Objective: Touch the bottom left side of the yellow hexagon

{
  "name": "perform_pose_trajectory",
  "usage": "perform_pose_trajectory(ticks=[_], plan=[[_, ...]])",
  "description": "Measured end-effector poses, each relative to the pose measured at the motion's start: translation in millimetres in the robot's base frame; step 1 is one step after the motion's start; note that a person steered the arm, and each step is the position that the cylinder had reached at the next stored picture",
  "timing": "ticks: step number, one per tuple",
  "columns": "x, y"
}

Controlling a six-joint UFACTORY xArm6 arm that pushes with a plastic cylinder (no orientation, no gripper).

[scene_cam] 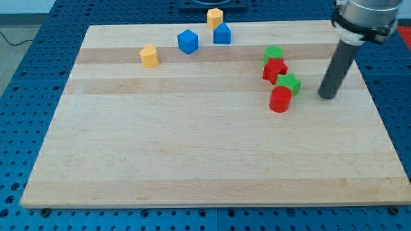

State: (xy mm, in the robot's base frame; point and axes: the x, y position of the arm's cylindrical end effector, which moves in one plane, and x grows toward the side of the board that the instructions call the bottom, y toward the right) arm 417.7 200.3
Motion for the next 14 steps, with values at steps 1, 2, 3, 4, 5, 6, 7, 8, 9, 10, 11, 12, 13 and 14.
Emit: perform_pose_trajectory(ticks=[1, 2, 3, 4, 5, 6, 7, 8, 9, 10, 11, 12, 13, 14], plan=[[0.0, -33.0], [-0.1, -52.9], [3.1, -51.6], [33.4, -16.5], [79.9, 21.9], [120.6, 11.5], [131.5, -3.8], [147.6, -35.7], [164.3, -124.9], [126.7, -234.0], [91.0, -331.5], [29.1, -428.5], [-33.3, -481.2], [-39.2, -487.1]])
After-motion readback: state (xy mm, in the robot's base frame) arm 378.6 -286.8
